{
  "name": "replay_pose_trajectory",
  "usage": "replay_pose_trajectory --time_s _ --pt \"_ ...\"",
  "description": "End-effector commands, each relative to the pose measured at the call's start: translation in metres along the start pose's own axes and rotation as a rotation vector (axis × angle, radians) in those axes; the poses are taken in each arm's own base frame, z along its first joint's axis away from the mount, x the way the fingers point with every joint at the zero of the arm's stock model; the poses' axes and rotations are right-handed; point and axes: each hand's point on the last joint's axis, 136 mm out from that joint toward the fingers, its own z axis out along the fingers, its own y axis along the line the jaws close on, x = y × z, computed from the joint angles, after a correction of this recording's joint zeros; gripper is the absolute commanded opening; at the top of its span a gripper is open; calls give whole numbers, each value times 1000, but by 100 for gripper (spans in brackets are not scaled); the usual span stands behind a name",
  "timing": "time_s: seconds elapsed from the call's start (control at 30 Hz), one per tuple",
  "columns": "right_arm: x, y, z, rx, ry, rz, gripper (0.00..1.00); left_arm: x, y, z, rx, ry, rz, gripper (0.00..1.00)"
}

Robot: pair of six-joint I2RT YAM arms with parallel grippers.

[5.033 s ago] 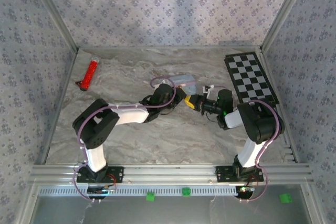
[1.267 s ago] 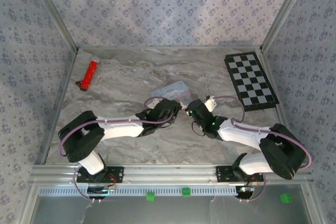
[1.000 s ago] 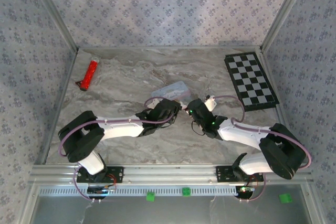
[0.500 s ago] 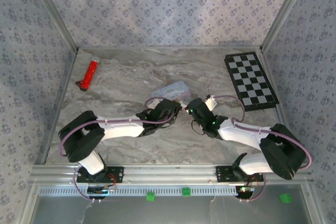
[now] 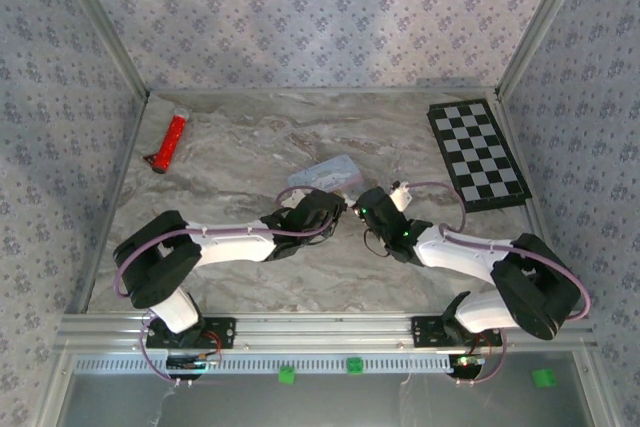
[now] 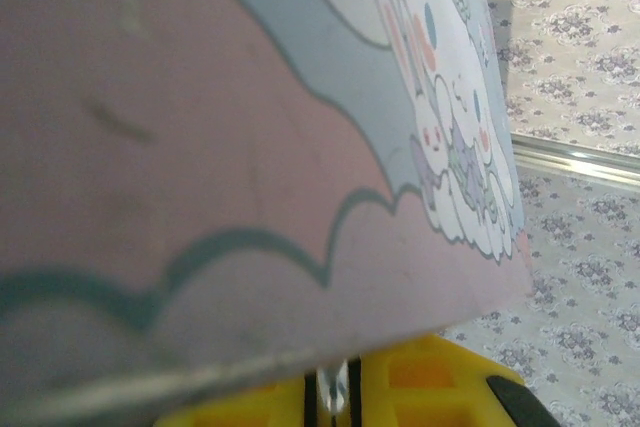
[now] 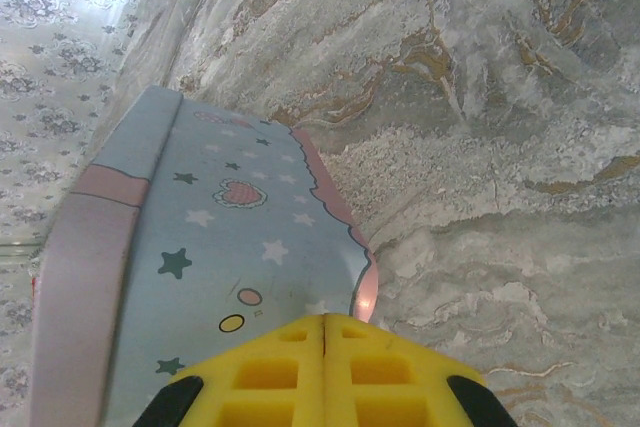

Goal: Unlock the padlock with the key

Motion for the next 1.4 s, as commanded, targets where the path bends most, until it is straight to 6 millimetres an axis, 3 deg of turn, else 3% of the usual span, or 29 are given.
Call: replay_pose_trajectory --time_s 0.0,0.57,1.0,1.2,1.37 --pt "2 14 0 -32 4 34 0 5 -30 -2 83 -9 -42 0" --pt "13 30 -6 -99 98 92 0 6 -29 0 93 -12 -41 0" --pt "23 62 -9 -220 177 81 0 17 -35 2 117 39 -48 0" --pt "23 52 -6 -187 177 -12 0 9 -32 4 112 44 -38 0" --pt "15 26 -4 -152 185 -126 42 -25 -8 9 56 17 16 0"
